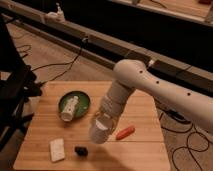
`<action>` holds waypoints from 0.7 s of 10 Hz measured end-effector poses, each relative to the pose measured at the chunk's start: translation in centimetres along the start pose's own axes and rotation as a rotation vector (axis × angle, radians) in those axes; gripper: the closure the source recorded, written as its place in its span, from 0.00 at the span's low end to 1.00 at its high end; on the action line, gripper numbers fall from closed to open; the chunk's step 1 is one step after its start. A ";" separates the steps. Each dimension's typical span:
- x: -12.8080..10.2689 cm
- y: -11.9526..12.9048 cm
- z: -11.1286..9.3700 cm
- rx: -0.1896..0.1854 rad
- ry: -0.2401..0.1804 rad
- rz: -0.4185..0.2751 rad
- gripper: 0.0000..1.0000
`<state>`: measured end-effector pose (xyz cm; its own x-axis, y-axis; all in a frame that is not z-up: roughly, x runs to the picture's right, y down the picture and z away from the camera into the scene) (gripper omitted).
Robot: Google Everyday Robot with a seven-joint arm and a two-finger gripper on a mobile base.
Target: Place the ceramic cup over the eraser
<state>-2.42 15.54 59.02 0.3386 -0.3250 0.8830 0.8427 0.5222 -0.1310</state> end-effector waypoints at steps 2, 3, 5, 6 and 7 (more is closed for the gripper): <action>-1.9 -1.5 1.2 0.001 -0.039 -0.050 1.00; -3.1 -2.4 1.9 -0.002 -0.059 -0.081 1.00; -4.2 -3.3 3.2 -0.015 -0.073 -0.121 1.00; -4.5 -3.6 4.0 -0.027 -0.075 -0.139 1.00; -4.6 -3.8 4.6 -0.038 -0.075 -0.150 1.00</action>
<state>-9.16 18.68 57.50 0.1769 -0.3364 0.9250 0.8971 0.4417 -0.0110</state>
